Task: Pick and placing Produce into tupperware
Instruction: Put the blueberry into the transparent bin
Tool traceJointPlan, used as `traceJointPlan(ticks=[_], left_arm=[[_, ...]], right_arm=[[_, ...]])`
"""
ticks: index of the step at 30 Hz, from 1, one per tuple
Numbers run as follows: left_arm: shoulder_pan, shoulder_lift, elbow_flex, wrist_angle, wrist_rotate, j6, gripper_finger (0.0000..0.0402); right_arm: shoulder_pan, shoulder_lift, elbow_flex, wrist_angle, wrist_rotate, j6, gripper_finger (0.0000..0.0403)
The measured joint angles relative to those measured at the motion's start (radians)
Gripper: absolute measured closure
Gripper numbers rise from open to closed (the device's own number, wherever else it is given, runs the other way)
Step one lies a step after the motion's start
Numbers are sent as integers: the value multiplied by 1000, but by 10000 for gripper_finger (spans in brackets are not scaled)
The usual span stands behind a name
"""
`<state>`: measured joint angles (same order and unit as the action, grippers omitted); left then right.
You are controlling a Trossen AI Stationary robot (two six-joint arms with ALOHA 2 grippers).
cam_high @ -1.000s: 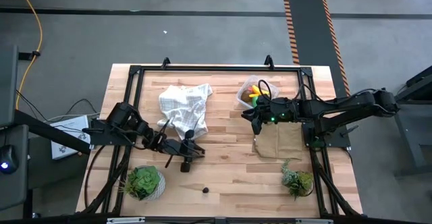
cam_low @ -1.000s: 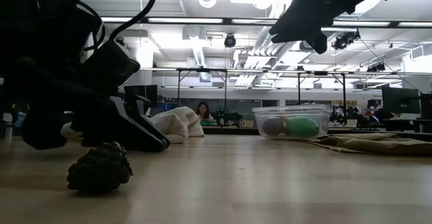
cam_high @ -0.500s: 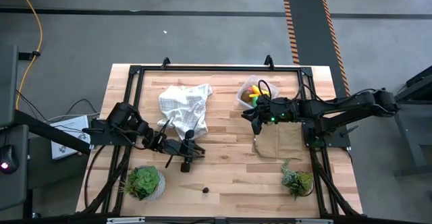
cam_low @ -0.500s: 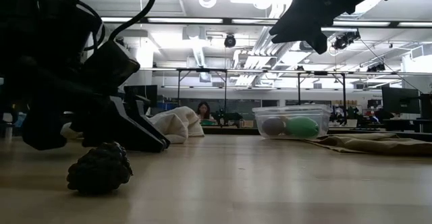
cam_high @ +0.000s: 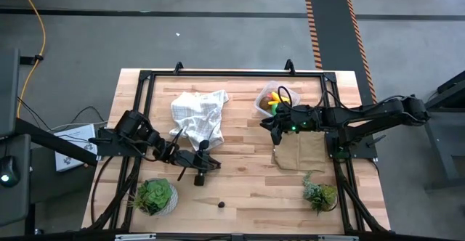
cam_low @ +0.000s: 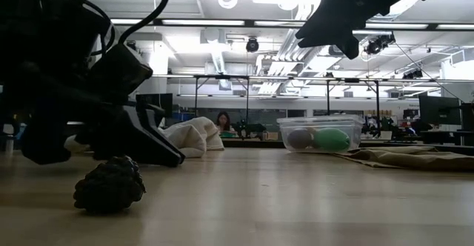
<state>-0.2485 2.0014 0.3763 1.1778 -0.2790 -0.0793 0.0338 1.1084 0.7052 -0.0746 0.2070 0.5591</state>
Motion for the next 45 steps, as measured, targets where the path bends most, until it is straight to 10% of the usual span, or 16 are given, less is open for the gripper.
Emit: traceJointPlan(ticks=[26,45], left_arm=[[0,-30,-3,73,26,-3,349],[183,-602,21,-463,141,-33,346]], right_arm=[[0,0,0,0,0,0,318],[0,0,0,76,-47,8,318]])
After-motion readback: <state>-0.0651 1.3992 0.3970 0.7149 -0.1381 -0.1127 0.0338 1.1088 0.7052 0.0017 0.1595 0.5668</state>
